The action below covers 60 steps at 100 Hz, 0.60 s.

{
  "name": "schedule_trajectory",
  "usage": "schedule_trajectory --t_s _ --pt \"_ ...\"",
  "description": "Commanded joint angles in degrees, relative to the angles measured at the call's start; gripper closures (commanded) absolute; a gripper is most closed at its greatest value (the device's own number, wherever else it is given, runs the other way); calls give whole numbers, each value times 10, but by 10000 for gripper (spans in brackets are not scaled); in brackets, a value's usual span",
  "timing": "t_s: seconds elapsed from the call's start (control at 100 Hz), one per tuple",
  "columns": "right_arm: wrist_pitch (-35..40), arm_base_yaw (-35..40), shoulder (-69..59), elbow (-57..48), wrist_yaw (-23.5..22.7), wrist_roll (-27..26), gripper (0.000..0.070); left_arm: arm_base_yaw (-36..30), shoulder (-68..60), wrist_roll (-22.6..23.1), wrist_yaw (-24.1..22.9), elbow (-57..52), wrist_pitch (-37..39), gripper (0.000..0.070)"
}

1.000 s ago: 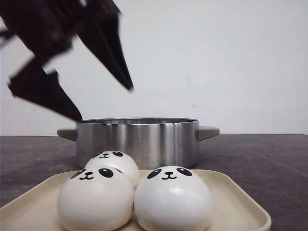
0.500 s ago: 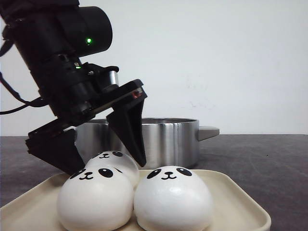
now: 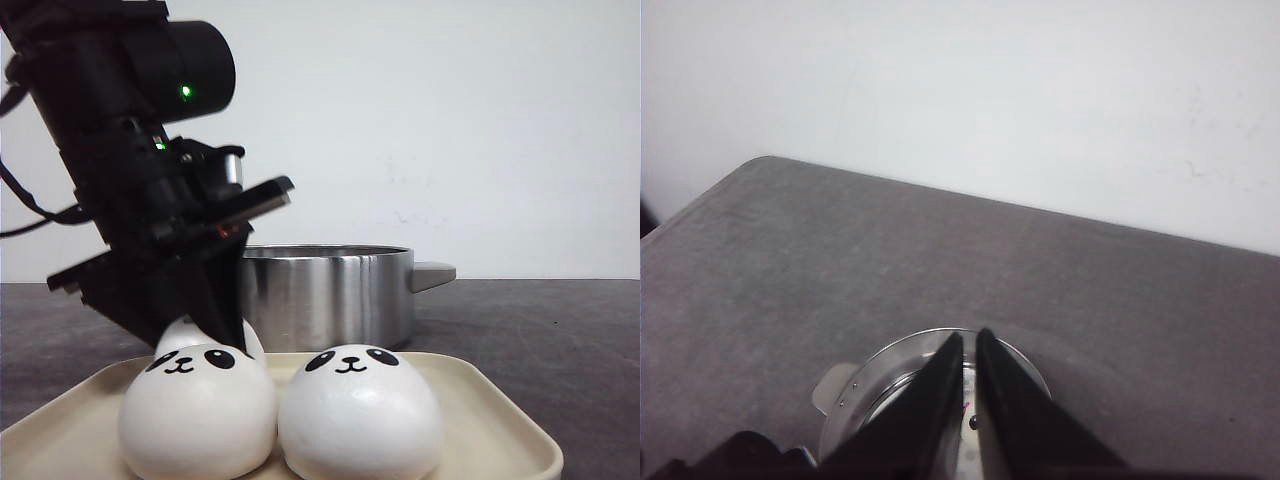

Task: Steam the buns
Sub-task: 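Lower the left gripper onto the other farther panda bun and grasp, then carry the bun with the left gripper into the steamer and release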

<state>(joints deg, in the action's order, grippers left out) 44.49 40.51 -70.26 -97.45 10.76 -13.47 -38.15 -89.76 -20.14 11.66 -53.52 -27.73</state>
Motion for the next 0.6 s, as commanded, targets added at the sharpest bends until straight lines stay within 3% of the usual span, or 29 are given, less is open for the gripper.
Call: schedule_trajectory --t_s 0.0,0.14,0.38,0.59 --pt "-3 6 -5 -11 3 0 687 -6 38 8 -3 -15 4 700" --pt "-3 6 -5 -11 3 0 687 -5 124 11 -16 -39 6 700" --pt "-7 6 -6 -11 2 0 687 6 183 61 -129 -107 71 700" --pt "-16 6 -6 -11 2 0 687 47 137 79 -136 -144 129 700"
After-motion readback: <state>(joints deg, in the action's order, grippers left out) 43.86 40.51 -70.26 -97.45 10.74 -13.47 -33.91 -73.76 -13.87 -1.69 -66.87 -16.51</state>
